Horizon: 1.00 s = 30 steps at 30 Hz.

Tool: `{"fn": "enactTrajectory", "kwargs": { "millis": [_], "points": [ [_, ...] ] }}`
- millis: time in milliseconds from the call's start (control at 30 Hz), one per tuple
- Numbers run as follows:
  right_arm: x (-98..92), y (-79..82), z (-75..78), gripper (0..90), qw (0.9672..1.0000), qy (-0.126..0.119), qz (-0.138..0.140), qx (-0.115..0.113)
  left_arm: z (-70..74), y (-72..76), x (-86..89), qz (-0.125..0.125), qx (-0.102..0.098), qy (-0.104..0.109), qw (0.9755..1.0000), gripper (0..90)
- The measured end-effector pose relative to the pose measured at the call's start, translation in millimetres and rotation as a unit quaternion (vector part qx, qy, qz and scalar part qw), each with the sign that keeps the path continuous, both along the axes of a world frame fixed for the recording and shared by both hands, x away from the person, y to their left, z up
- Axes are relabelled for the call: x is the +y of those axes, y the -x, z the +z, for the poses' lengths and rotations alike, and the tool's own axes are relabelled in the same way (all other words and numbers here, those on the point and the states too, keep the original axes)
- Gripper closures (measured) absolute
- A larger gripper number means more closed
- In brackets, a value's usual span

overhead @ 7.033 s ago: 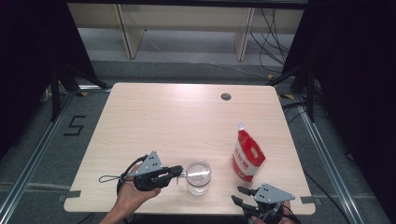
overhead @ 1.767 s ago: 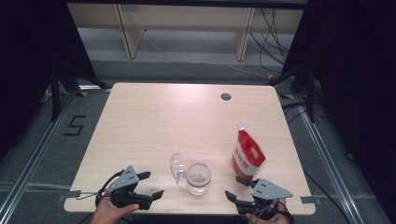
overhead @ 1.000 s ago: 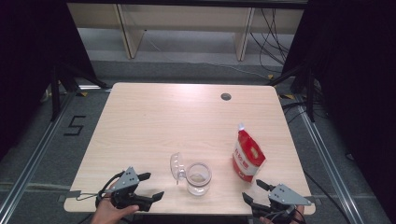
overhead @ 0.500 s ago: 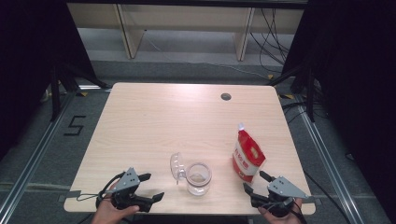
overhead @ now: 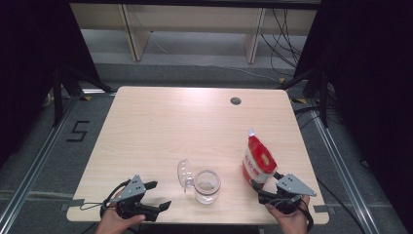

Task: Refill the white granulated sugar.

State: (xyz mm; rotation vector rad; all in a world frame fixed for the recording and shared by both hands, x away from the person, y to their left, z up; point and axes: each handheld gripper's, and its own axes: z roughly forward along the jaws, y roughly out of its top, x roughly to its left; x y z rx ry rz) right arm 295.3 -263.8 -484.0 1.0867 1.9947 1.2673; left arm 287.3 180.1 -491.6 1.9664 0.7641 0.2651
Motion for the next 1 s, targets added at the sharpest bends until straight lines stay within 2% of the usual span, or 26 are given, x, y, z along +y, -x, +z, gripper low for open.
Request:
{"fn": "enactTrajectory", "kwargs": {
  "millis": [33,67,100,133,167,200,233,267,367,400,500,567,633,667,800,867,900,1000],
  "points": [
    [1.1,-0.2,-0.5,26.7,0.9999,-0.008,-0.003,0.008,-0.1,0.0,0.1,0.000,0.000,0.000,1.0000,15.7],
    [0.5,-3.6,-1.6,26.8,1.0000,-0.004,0.000,-0.004,0.2,-0.4,1.1,-0.002,-0.001,-0.005,1.0000,15.7],
    [3.0,-2.9,-2.2,27.1,0.9997,-0.019,-0.009,0.012,0.2,-0.3,1.1,-0.001,-0.001,-0.004,1.0000,15.7],
    [2.4,-6.8,-3.5,27.2,0.9999,-0.015,-0.001,-0.003,0.2,-0.3,1.1,-0.001,-0.001,-0.003,1.0000,15.7],
    [2.0,-9.3,-4.4,27.2,0.9999,-0.010,0.008,-0.002,0.2,-0.4,1.2,-0.001,-0.001,-0.003,1.0000,15.7],
    [3.7,-7.5,-5.1,27.2,0.9998,-0.018,-0.006,0.012,0.1,-0.5,1.3,0.000,-0.002,-0.003,1.0000,15.7],
    [2.8,-11.8,-6.6,27.2,0.9999,-0.013,0.006,-0.003,0.0,-0.4,1.3,0.000,-0.001,-0.002,1.0000,15.7],
    [5.2,-10.7,-7.3,27.2,0.9998,-0.017,0.001,0.009,0.0,-0.5,1.3,0.000,-0.001,-0.003,1.0000,15.7],
    [4.4,-15.3,-8.7,27.2,0.9999,-0.005,0.011,-0.007,0.0,-0.4,1.2,-0.002,0.000,-0.006,1.0000,15.7],
    [4.9,-15.5,-8.6,27.2,0.9999,-0.009,0.012,-0.002,0.0,-0.4,1.2,-0.003,0.000,-0.006,1.0000,15.8],
    [4.8,-16.6,-8.8,27.3,0.9999,-0.011,0.009,-0.006,-0.2,-0.4,1.2,-0.002,0.000,-0.006,1.0000,15.7],
    [7.3,-15.8,-9.8,27.6,0.9997,-0.024,-0.001,0.005,-1.3,-0.1,0.2,0.003,-0.004,-0.001,1.0000,15.8],
    [5.7,-19.9,-10.8,28.2,0.9999,-0.009,0.006,-0.009,-1.0,-0.4,0.5,-0.001,-0.001,-0.002,1.0000,15.7],
    [6.8,-19.8,-11.4,28.4,0.9999,-0.015,0.003,-0.006,-0.4,-0.2,0.8,0.000,0.001,-0.007,1.0000,15.8],
    [6.6,-23.1,-11.7,31.1,0.9998,-0.012,0.008,-0.013,-0.3,-0.1,0.9,-0.001,0.000,-0.010,1.0000,15.7],
    [5.6,-25.6,-12.2,35.5,0.9994,-0.003,0.014,-0.030,-0.4,-0.1,0.8,-0.001,0.000,-0.009,1.0000,15.8],
    [5.8,-24.1,-11.4,36.9,0.9998,-0.008,0.016,-0.013,-0.3,-0.1,0.9,-0.001,0.000,-0.010,1.0000,15.8],
    [4.3,-25.7,-11.6,39.7,0.9997,-0.004,0.017,-0.018,-0.2,0.0,0.9,-0.001,0.000,-0.009,1.0000,15.8]
  ]
}}
